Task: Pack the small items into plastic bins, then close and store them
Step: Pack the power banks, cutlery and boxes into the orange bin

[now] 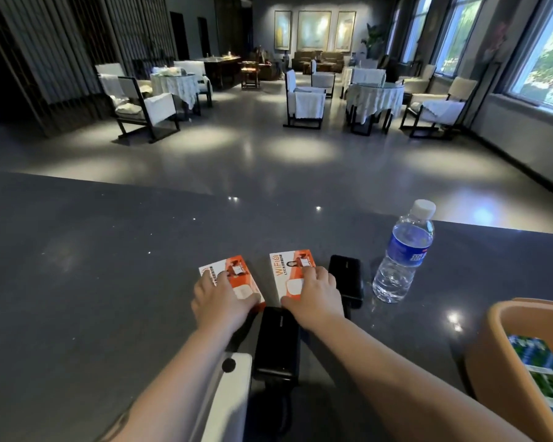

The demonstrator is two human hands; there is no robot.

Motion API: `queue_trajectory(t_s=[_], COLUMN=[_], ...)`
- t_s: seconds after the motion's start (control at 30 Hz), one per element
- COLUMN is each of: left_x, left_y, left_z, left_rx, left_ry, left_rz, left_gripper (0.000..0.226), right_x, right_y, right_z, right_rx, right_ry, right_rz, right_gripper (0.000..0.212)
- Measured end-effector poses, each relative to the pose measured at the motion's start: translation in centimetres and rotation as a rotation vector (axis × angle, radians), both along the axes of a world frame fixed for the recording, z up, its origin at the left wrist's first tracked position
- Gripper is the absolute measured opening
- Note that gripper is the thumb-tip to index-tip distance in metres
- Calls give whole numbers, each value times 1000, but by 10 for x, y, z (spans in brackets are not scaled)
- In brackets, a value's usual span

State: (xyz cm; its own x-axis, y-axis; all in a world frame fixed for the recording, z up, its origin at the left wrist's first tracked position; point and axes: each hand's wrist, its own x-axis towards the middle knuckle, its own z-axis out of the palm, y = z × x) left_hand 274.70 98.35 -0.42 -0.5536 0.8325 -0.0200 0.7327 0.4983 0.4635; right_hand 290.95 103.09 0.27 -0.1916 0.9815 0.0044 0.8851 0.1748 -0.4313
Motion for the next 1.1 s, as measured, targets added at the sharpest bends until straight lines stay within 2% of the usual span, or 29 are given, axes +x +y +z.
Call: queue_trajectory(t_s=[0.13,0.3,0.5,0.67,0.83,1.1], left_x=[-3,-2,-4,2,57,190], left_y=[21,36,37,11,-33,-67], left_z=[-11,-25,-20,16,47,75], left_rx=[-15,-2,81,283,432,485], left_ry=[-22,-10,-29,37,-25,-192], left_rz=[13,42,8,2,-143,-445], left_gripper=[93,99,89,82,75,77], right_x=[-14,-22,-16,2,54,181], right_y=[21,33,29,3,-59,-134], right_z=[-14,-21,-13,15,51,88], right_rx=[-56,-67,44,227,252,283], right_ry=[-145,-159,53,236,355,344], right_rz=[-31,-83,-63,-50,-62,-204], right_gripper=[86,98,97,92,90,91])
